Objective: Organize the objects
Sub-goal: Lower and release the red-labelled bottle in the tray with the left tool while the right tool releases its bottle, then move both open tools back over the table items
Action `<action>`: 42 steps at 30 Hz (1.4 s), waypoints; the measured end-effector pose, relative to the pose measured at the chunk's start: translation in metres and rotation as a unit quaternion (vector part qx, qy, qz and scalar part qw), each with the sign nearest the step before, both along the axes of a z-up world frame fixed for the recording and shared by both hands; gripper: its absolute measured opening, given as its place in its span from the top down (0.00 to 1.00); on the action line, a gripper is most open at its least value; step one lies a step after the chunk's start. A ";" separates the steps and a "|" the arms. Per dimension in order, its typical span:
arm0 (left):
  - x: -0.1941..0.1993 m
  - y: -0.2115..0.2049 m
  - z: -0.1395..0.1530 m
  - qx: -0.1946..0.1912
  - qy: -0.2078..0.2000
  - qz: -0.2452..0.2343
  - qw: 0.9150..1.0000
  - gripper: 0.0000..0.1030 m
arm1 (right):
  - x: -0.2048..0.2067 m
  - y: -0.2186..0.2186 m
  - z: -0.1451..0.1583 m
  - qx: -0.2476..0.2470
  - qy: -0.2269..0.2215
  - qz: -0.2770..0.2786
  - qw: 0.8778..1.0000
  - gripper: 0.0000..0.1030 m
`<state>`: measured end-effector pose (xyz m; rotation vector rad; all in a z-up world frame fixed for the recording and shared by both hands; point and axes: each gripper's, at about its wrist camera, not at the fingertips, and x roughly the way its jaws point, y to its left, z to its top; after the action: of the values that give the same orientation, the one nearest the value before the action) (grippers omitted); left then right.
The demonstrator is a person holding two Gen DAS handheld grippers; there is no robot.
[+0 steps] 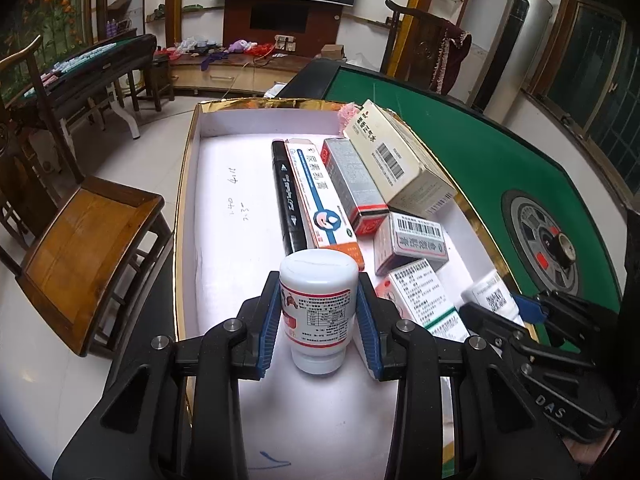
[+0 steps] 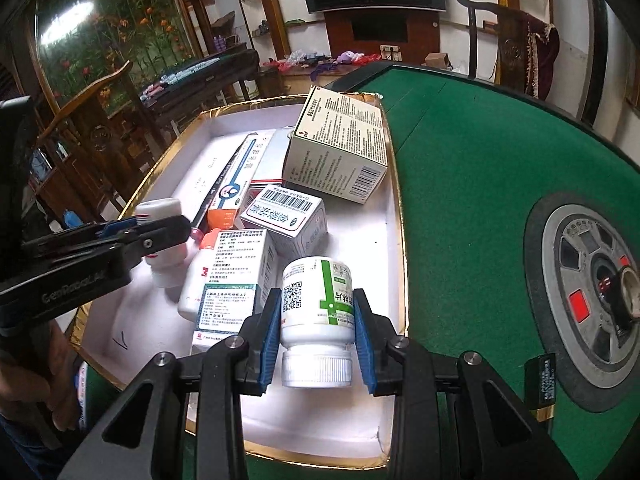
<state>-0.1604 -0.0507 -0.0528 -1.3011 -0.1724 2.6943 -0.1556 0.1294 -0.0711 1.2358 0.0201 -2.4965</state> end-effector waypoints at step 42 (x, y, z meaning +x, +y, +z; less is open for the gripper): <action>0.011 0.000 0.011 0.047 0.038 -0.005 0.998 0.66 | 0.016 0.065 0.060 -0.040 0.080 -0.056 0.994 0.67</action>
<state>-0.1498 -0.0508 -0.0416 -1.1677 -0.2796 2.6867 -0.1393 0.1941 -0.0111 1.0282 -0.1106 -2.6592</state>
